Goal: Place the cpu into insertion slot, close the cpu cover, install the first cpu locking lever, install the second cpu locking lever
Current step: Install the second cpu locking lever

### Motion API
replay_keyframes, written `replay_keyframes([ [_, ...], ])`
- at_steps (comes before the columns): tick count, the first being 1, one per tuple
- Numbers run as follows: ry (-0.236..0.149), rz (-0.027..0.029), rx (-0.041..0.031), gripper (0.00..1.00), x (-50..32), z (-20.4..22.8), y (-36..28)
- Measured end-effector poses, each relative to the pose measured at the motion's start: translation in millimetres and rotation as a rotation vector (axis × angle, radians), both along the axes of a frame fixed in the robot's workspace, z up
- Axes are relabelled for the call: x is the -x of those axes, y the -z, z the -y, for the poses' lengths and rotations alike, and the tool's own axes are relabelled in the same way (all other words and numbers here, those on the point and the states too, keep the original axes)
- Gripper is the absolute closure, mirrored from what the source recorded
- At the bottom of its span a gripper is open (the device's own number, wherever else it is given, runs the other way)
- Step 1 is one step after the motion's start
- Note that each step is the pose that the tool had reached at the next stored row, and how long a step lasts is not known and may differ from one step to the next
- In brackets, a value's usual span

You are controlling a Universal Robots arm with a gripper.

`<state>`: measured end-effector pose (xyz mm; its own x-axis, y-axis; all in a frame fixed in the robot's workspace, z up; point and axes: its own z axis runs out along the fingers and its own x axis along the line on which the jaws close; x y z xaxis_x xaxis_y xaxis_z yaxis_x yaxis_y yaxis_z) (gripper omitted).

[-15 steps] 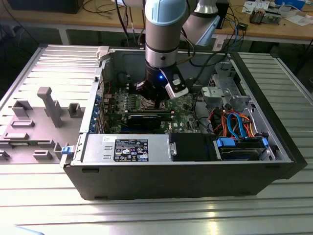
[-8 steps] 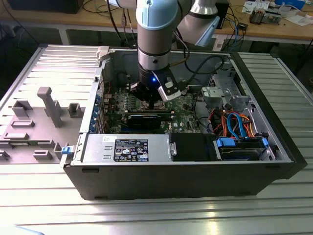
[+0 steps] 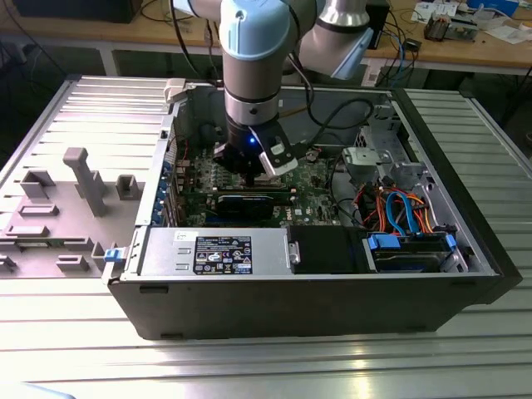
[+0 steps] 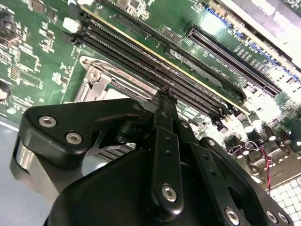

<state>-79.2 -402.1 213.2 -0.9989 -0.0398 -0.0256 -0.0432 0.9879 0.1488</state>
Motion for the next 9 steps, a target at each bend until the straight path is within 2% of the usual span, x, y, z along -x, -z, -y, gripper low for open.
replay_keyframes([
  [3,-0.021,-0.0001,-0.009,0.89,2.5,0.1,2.9],
  [9,-0.03,0.0002,-0.0337,0.89,11.3,0.7,5.7],
])
